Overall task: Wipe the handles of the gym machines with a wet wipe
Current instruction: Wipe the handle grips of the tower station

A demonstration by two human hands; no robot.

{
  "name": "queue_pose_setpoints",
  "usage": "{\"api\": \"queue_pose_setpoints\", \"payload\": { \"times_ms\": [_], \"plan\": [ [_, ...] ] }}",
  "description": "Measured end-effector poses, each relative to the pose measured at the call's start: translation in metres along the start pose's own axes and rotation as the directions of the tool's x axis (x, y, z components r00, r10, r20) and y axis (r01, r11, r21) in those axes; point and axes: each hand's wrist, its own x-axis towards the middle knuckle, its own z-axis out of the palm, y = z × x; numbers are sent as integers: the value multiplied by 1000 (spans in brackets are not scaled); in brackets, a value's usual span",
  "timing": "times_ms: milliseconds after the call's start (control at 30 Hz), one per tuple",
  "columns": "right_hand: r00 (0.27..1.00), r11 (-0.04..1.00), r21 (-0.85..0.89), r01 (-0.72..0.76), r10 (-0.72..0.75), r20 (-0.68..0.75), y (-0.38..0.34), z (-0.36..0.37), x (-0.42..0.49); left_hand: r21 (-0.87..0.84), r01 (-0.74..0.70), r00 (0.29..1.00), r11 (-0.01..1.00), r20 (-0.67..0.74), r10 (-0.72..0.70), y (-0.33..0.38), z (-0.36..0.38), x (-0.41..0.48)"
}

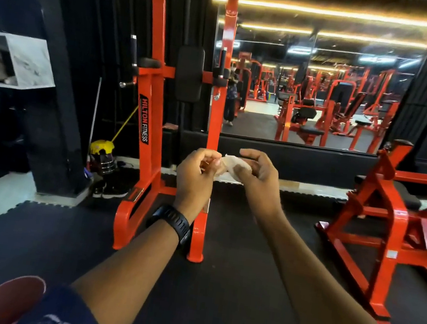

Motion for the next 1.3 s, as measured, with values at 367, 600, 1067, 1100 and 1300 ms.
{"api": "queue_pose_setpoints", "payload": {
  "times_ms": [367,600,1067,1100,1300],
  "plan": [
    [993,983,-174,63,-45,107,170,35,286,62,-11,998,998,-69,15,-176,128,233],
    [996,987,-135,91,-94,-12,243,67,457,96,-57,995,994,-70,64,-267,191,378],
    [972,988,-132,78,-104,-209,405,139,749,242,-260,965,935,34,259,-480,302,630],
    [969,989,-129,79,-106,-222,416,143,769,260,-264,964,929,36,264,-491,310,644],
    [963,991,-93,101,-121,-242,479,159,851,358,-255,967,898,119,227,-546,350,698]
  ]
}}
